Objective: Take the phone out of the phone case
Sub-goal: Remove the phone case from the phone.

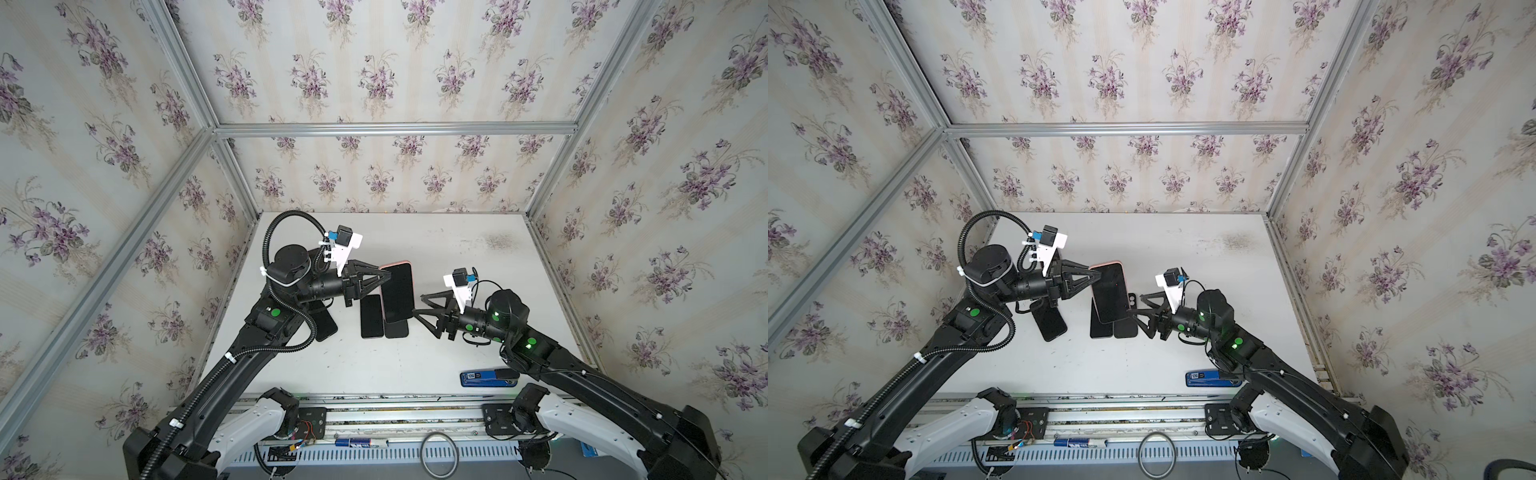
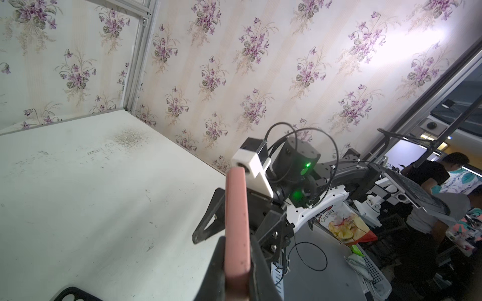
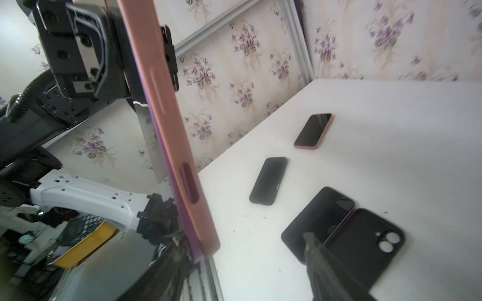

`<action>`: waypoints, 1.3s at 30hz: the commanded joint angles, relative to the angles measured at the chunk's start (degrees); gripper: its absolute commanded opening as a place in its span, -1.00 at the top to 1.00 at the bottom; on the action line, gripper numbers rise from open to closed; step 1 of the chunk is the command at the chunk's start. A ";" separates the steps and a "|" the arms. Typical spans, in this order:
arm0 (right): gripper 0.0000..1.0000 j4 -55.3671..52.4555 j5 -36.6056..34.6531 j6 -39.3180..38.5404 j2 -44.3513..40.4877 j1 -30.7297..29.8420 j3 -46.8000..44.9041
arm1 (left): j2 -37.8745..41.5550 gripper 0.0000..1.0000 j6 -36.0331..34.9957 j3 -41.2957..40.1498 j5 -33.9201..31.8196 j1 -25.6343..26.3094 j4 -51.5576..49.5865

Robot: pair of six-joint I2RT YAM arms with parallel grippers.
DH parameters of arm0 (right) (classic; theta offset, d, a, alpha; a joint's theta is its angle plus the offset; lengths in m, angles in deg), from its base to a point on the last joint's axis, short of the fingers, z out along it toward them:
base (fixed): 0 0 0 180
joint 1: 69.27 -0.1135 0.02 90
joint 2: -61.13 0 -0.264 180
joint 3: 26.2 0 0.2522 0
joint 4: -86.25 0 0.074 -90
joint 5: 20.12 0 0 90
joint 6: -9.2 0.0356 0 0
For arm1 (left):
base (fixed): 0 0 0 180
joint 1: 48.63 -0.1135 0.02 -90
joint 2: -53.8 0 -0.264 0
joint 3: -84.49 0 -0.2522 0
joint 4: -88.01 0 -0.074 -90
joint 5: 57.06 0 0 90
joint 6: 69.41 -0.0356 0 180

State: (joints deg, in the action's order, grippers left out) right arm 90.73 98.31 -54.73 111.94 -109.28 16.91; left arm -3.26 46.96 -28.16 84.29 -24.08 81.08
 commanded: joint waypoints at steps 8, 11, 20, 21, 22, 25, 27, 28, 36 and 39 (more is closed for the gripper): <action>-0.39 15.46 6.20 7.00 4.54 -0.06 -3.89 | -1.16 1.00 5.19 -0.58 1.20 -0.07 8.52; -0.38 16.38 6.29 7.07 4.65 -0.03 -4.85 | -1.23 1.00 5.66 -0.75 1.38 -0.06 9.12; -0.38 18.80 5.54 7.40 5.77 -0.06 -5.70 | -1.59 1.00 6.53 -1.20 2.30 -0.04 10.31; -0.38 19.53 5.74 7.71 5.88 -0.07 -5.75 | -1.50 1.00 6.43 -1.36 2.25 -0.08 10.31; -0.38 20.02 6.01 7.92 6.10 -0.05 -5.68 | -1.49 1.00 6.33 -1.38 2.26 -0.05 10.31; -0.38 20.52 6.36 8.24 6.58 -0.07 -5.68 | -1.68 1.00 6.53 -1.38 2.29 -0.09 10.48; -0.38 21.38 6.19 8.38 6.83 -0.05 -6.02 | -1.82 1.00 6.63 -1.44 2.61 -0.03 10.83; -0.38 22.08 6.29 8.65 6.93 -0.07 -6.14 | -1.92 1.00 6.71 -1.53 2.60 -0.04 10.84; -0.40 24.87 5.53 9.27 8.90 -0.07 -5.54 | -2.02 1.00 6.85 -2.08 3.83 -0.04 11.36; -0.40 25.70 5.67 9.18 10.21 0.00 -4.66 | -1.95 1.00 7.05 -2.31 4.56 -0.03 11.80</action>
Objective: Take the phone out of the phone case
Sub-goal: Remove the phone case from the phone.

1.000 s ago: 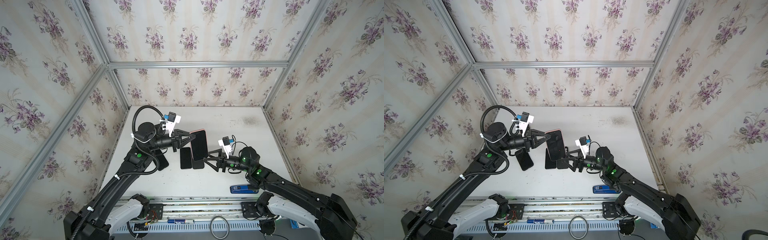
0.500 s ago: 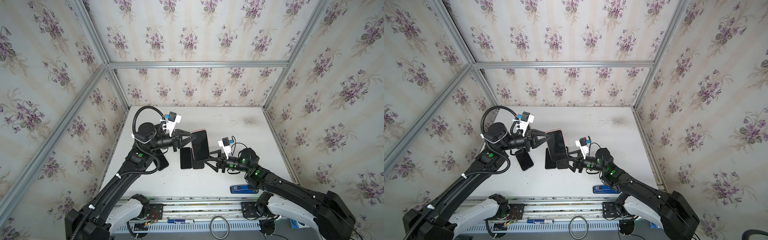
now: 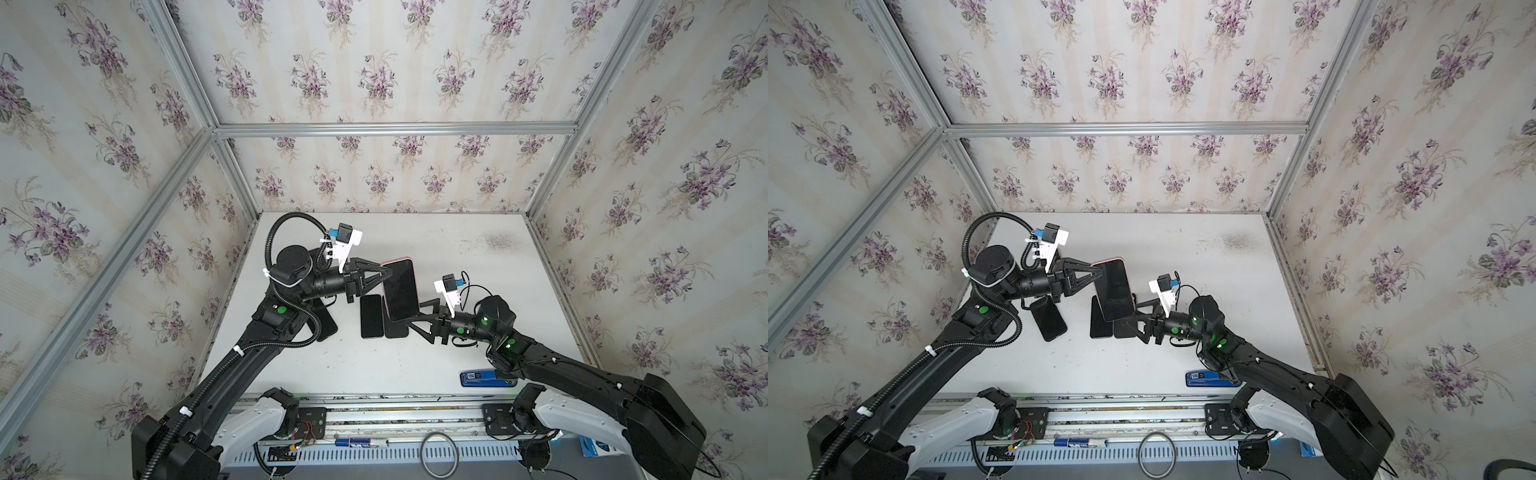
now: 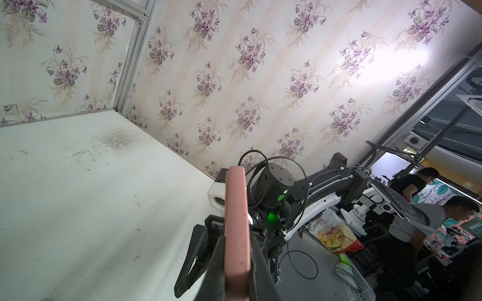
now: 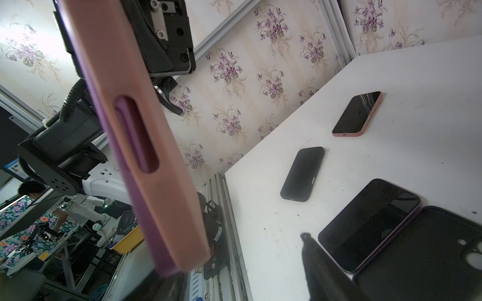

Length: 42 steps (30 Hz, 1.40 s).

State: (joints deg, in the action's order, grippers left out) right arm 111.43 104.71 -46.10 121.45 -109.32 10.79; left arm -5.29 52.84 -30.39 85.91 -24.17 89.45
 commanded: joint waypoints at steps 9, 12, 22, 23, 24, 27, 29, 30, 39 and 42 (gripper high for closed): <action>-0.40 10.76 1.21 2.75 4.14 1.67 2.57 | 0.38 1.00 0.95 -0.46 3.96 0.05 3.34; -0.40 13.14 2.67 4.24 4.85 2.64 2.44 | 0.25 1.00 0.89 -0.46 4.15 0.04 3.26; -0.43 21.28 7.15 7.87 5.52 4.06 1.04 | -0.28 1.00 2.58 0.04 3.72 -0.04 3.89; -0.43 21.84 7.35 8.16 5.52 4.10 0.78 | -0.40 1.00 3.40 0.21 3.77 -0.04 4.53; -0.44 22.34 7.51 8.41 5.52 4.11 0.47 | -0.62 1.00 4.42 0.39 3.83 -0.04 5.25; -0.45 23.74 8.30 9.27 5.55 4.15 0.25 | -1.54 1.00 7.48 1.26 3.63 -0.04 5.99; -0.45 24.49 8.64 9.75 5.43 4.24 0.24 | -2.27 1.00 8.79 1.88 3.38 -0.09 5.89; -0.46 24.84 8.67 9.98 5.27 4.28 0.17 | -2.66 1.00 9.51 2.08 3.23 -0.19 5.93; -0.47 23.78 7.39 11.71 3.52 5.88 -0.63 | -5.31 1.00 15.49 1.85 3.84 -0.83 10.35; -0.48 24.79 6.43 12.34 3.30 6.33 -1.26 | -5.99 1.00 17.42 1.88 4.23 -0.91 11.75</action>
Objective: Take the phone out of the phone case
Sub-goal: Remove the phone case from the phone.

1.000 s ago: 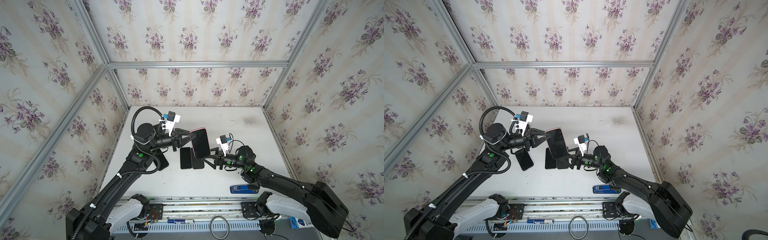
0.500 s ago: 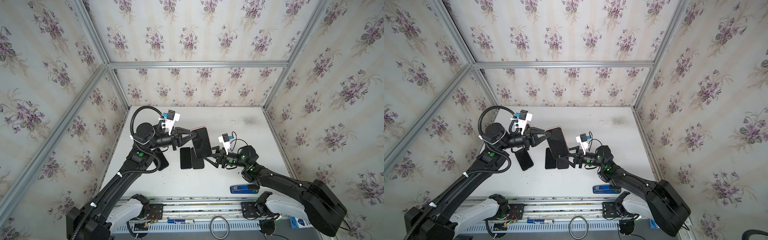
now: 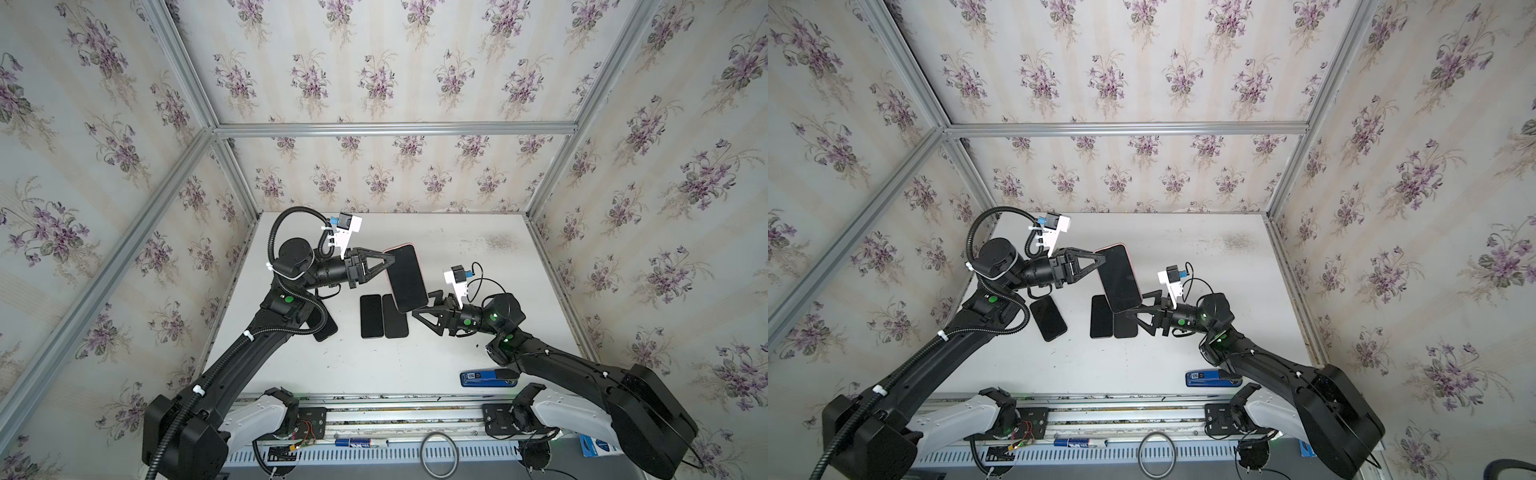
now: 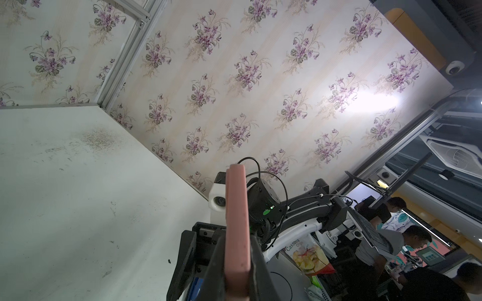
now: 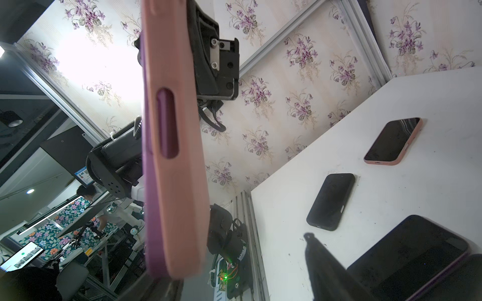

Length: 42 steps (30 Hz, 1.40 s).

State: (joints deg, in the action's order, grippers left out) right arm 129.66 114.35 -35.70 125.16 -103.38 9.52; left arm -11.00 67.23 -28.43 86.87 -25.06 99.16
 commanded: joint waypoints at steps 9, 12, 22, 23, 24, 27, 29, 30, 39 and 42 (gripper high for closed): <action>-0.47 11.94 -4.39 6.41 2.90 1.80 0.69 | -0.86 1.00 5.72 -0.85 4.00 -0.02 5.74; -0.46 14.20 -4.14 7.86 4.68 2.16 1.17 | -0.68 1.00 5.84 -1.11 4.27 -0.02 6.02; -0.43 20.50 -4.04 12.34 9.64 2.88 2.89 | -0.51 1.00 6.10 -2.43 5.09 -0.07 6.98; -0.42 20.54 -4.02 12.55 10.02 2.91 3.13 | -0.51 1.00 6.18 -2.42 5.05 -0.02 7.06; -0.41 20.24 -4.04 12.64 10.34 4.01 3.33 | -0.51 1.00 6.35 -2.35 5.09 -0.02 7.31; -0.41 20.44 -4.13 12.82 11.13 5.36 3.86 | -0.68 1.00 7.27 -2.43 5.32 -0.06 8.39; -0.40 20.74 -4.39 12.99 11.62 5.71 4.10 | -0.68 1.00 7.34 -2.55 5.61 -0.02 8.74; -0.40 20.79 -4.61 13.16 11.79 5.85 4.21 | -0.68 1.00 7.41 -2.68 5.63 -0.08 8.77; -0.30 23.45 -3.72 15.41 13.14 6.16 4.83 | -1.77 1.00 8.01 -2.87 4.91 -0.53 8.61; -0.24 23.53 -3.01 16.22 12.44 6.16 3.99 | -2.25 1.00 8.12 -2.87 4.12 -0.98 8.49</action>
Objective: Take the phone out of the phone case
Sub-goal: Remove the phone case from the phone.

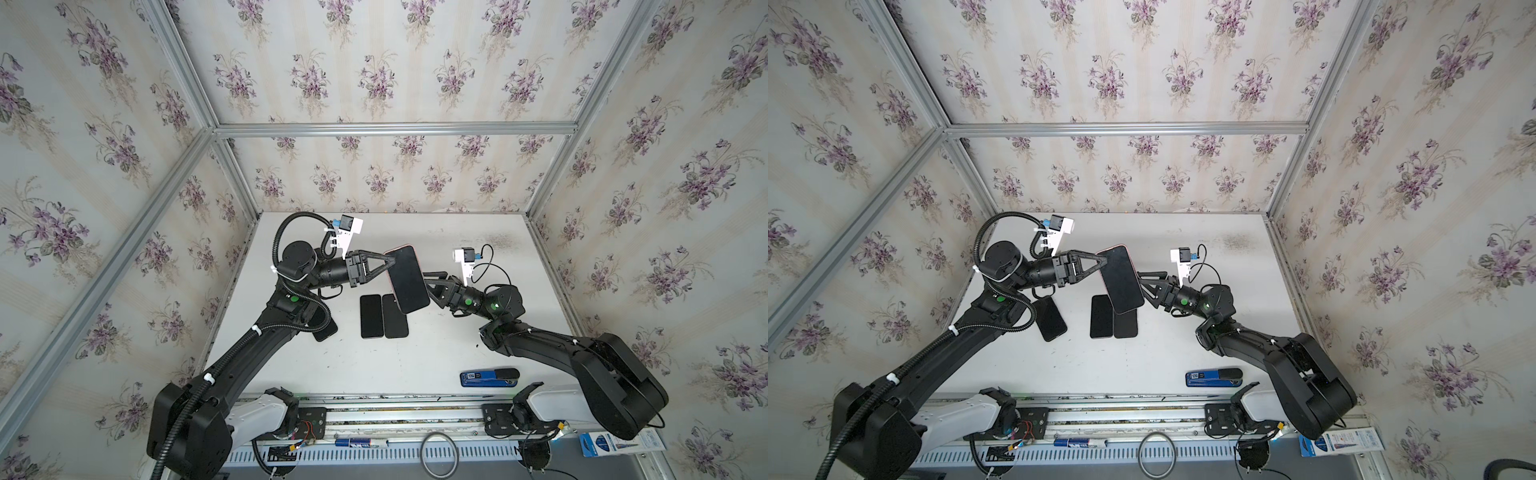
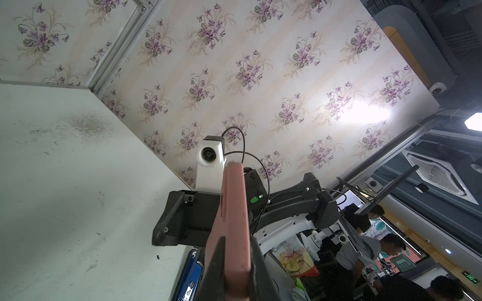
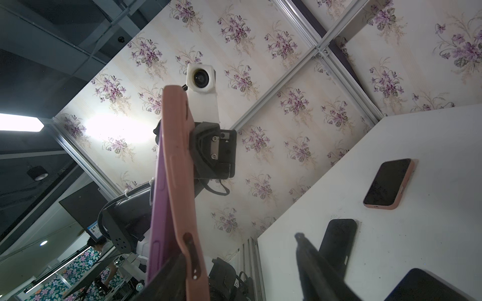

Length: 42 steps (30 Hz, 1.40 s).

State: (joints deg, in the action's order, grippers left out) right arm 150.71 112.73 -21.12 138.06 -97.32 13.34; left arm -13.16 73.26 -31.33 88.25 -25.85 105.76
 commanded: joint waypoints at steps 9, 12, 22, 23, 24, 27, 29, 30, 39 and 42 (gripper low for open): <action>0.02 1.90 -2.20 5.96 -2.13 0.10 -4.81 | -1.71 1.00 -0.84 -0.05 0.81 -0.46 0.13; 0.18 1.41 -2.59 6.87 -2.31 0.02 -6.22 | -2.86 1.00 -1.90 -0.87 0.26 -0.46 0.13; 0.49 1.95 -2.07 8.70 -1.61 -0.07 -8.64 | -7.68 1.00 -2.04 -1.87 -0.80 0.68 4.51; 0.50 2.04 -1.98 8.78 -1.53 -0.07 -8.96 | -8.03 1.00 -2.03 -2.09 -0.90 0.74 4.99; 0.53 1.91 -2.06 8.78 -1.44 -0.07 -9.08 | -8.30 1.00 -2.17 -2.29 -0.99 0.77 5.26; 0.64 1.63 -2.22 9.04 -1.00 -0.07 -9.42 | -9.68 1.00 -2.30 -2.58 -1.17 0.86 6.05; 0.71 1.33 -2.25 9.38 -0.40 -0.07 -9.43 | -10.82 1.00 -1.85 -2.67 -1.12 0.86 7.40; 0.73 1.35 -2.25 9.52 -0.36 -0.07 -9.56 | -11.35 1.00 -1.61 -2.60 -1.04 0.87 8.08; 0.94 1.02 -3.10 10.30 1.56 -0.07 -10.64 | -16.33 0.99 -0.35 -1.98 -1.34 0.94 12.44; 1.00 -0.33 -3.62 10.28 1.55 -0.07 -10.74 | -18.03 0.97 -0.62 -1.86 -1.68 1.21 13.44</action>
State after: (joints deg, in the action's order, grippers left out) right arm 148.41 107.11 -11.79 139.59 -97.10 2.42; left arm -30.34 72.80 -33.80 87.64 -24.97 113.04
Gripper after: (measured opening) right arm 0.072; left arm 0.121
